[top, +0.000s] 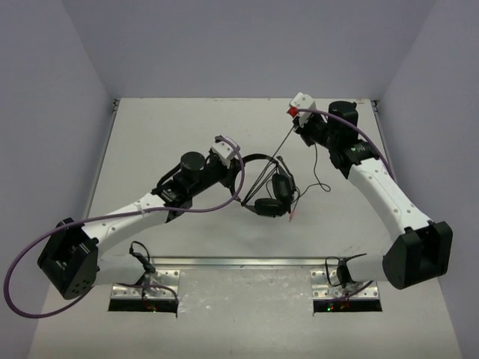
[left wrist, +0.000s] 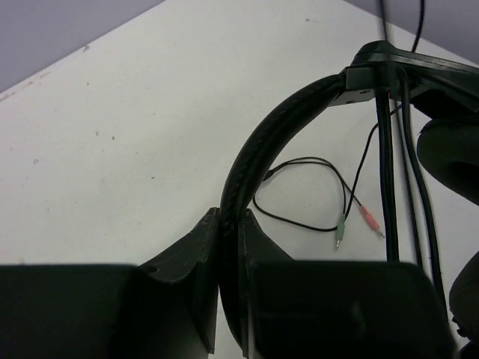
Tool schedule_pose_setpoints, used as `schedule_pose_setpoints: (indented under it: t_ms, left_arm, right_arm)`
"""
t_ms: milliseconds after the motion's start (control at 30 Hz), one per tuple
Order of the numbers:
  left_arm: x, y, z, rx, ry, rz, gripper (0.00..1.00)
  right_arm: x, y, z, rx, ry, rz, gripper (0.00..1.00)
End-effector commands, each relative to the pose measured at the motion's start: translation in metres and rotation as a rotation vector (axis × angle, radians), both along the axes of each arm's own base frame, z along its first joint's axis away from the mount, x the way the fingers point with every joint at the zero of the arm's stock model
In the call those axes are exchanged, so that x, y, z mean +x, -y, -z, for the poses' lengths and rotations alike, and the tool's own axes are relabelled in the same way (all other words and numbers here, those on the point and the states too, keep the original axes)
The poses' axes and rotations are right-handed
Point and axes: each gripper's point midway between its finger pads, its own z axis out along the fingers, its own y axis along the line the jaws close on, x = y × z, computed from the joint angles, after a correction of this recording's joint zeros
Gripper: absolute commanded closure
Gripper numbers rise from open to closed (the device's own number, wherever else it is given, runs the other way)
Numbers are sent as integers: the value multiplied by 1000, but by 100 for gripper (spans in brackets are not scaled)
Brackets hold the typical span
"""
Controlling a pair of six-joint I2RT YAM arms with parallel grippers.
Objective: Wrap the headphones
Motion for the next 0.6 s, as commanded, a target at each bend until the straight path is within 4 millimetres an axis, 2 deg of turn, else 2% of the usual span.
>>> schedule_pose_setpoints:
  t_ms: [0, 67, 100, 167, 200, 233, 333, 400, 433, 500, 567]
  left_arm:
    - [-33, 4, 4, 48, -21, 87, 100]
    - [-41, 10, -10, 29, 0, 99, 100]
    - [-46, 13, -25, 3, 21, 110, 100]
    - [-46, 7, -47, -52, 35, 57, 100]
    - [-41, 0, -56, -68, 41, 5, 100]
    - [-40, -5, -76, -115, 50, -31, 100]
    - [-36, -18, -106, -182, 73, -120, 100]
    - [-34, -26, -119, -205, 74, -164, 100]
    - [-35, -27, -121, -203, 65, -172, 100]
    - [-41, -28, -141, -264, 68, -162, 100]
    - [-50, -28, -166, -351, 92, -131, 100]
  right_arm:
    - [28, 10, -52, 172, 166, 49, 99]
    - [32, 1, -30, 233, 89, 25, 99]
    - [35, -3, -18, 248, 52, 12, 99]
    - [34, -6, -7, 305, 1, 10, 99]
    - [34, -8, -9, 335, 15, -6, 99]
    - [33, -8, -5, 378, 8, -5, 99]
    - [26, -14, 4, 447, -31, -21, 99]
    - [25, -19, 3, 473, -31, -42, 99]
    - [22, -21, 7, 503, -58, -45, 99]
    - [18, -30, 9, 555, -90, -90, 99]
    - [7, -49, 10, 618, -151, -203, 98]
